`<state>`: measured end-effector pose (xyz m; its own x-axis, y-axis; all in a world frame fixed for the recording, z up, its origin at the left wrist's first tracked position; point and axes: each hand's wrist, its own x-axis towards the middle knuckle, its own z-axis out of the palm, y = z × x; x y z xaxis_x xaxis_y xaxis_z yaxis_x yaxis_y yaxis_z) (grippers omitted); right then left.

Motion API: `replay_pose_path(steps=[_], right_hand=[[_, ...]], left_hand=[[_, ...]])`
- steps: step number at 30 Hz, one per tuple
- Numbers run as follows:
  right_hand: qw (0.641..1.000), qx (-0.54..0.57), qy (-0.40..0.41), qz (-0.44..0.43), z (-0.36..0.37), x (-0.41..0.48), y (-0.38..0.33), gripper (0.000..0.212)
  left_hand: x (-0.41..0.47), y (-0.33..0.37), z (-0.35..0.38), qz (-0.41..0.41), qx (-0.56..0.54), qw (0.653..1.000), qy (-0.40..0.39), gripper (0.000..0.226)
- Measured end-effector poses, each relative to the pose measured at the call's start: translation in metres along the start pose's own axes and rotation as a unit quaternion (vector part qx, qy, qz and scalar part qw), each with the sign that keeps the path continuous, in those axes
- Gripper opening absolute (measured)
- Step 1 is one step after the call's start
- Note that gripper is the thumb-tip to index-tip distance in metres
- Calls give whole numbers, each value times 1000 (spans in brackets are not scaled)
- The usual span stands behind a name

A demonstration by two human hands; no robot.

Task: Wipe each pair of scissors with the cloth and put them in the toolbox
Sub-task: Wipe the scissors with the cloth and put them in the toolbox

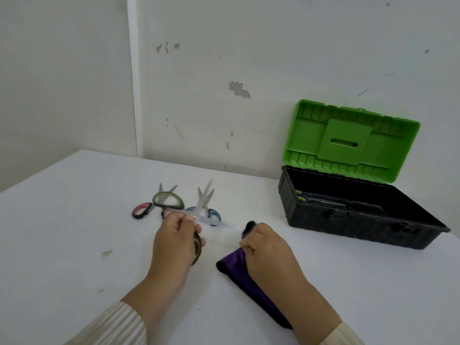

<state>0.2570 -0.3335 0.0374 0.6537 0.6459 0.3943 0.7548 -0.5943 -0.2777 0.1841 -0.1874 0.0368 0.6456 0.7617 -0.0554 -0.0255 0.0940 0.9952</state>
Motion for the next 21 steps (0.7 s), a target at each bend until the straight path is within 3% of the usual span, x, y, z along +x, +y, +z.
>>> replay_pose_path(steps=[3, 6, 9, 11, 14, 16, 18, 21], right_hand=[[998, 11, 46, 46, -4, -3, -2, 22], [985, 150, -3, 90, 0, -5, -23, 32], [914, 364, -94, 152, 10, -9, -42, 23], [885, 421, -100, 170, 7, -9, -40, 12], [872, 433, -108, 202, -9, -7, -30, 19], [877, 414, -109, 216, -17, -6, -22, 15], [878, 408, -100, 228, -22, -5, -18, 14], [880, 401, -71, 243, -24, -5, -15, 15]], left_hand=[[5, 2, -4, -19, -63, 997, 34, 20], [-2, 4, 0, -58, -149, 987, 4, 20], [-16, 1, 10, -88, -198, 974, -64, 19], [-19, 0, 13, -83, -224, 966, -104, 15], [-5, 6, 4, -64, -289, 948, -113, 10], [7, 7, -7, -63, -257, 957, -119, 9], [7, 6, -13, -48, -125, 980, -150, 12], [-6, 1, -7, -38, -1, 976, -216, 16]])
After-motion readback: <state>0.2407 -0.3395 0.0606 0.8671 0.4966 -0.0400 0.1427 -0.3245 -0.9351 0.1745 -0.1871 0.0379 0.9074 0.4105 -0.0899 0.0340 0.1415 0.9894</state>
